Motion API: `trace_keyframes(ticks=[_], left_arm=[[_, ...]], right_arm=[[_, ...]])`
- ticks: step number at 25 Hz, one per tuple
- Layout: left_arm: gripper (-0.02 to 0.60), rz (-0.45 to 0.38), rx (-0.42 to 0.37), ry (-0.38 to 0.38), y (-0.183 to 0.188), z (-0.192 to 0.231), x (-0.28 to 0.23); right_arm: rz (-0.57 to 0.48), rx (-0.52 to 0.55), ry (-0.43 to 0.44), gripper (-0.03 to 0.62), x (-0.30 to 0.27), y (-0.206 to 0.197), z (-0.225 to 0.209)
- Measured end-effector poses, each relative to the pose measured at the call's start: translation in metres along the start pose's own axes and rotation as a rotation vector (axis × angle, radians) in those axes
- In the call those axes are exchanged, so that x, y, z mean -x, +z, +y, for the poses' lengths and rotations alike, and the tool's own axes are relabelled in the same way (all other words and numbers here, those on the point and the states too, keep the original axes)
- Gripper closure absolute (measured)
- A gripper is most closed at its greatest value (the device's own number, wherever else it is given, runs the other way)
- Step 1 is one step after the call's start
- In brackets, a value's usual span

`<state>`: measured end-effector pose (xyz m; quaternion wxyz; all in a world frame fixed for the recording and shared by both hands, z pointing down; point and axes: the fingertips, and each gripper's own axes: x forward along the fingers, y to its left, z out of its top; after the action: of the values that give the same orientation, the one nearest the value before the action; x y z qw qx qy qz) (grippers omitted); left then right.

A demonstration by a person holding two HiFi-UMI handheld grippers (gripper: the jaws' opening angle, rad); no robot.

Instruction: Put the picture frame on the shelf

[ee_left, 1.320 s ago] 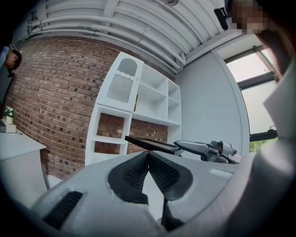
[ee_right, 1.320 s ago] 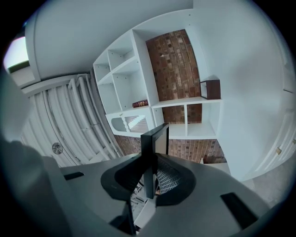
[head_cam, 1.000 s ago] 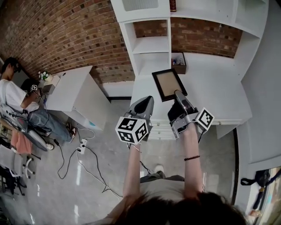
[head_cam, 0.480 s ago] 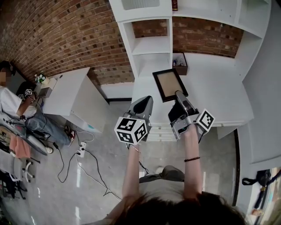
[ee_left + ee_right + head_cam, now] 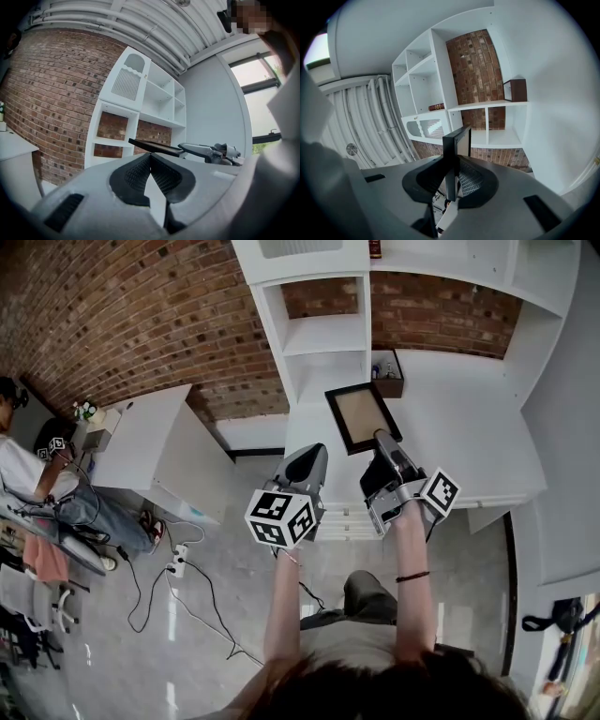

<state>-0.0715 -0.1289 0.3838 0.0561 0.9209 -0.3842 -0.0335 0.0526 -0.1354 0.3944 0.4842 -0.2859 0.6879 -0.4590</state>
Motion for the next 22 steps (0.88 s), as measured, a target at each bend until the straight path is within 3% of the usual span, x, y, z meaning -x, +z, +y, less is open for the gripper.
trace_keyframes(ticks=[10, 22], left_arm=[[0.571, 0.017, 0.013, 0.024, -0.008, 0.020, -0.001], [0.571, 0.012, 0.009, 0.054, -0.001, 0.056, -0.043]], right_arm=[[0.000, -0.017, -0.008, 0.520, -0.013, 0.002, -0.015], [0.031, -0.019, -0.008, 0.520, -0.064, 0.028, -0.039]])
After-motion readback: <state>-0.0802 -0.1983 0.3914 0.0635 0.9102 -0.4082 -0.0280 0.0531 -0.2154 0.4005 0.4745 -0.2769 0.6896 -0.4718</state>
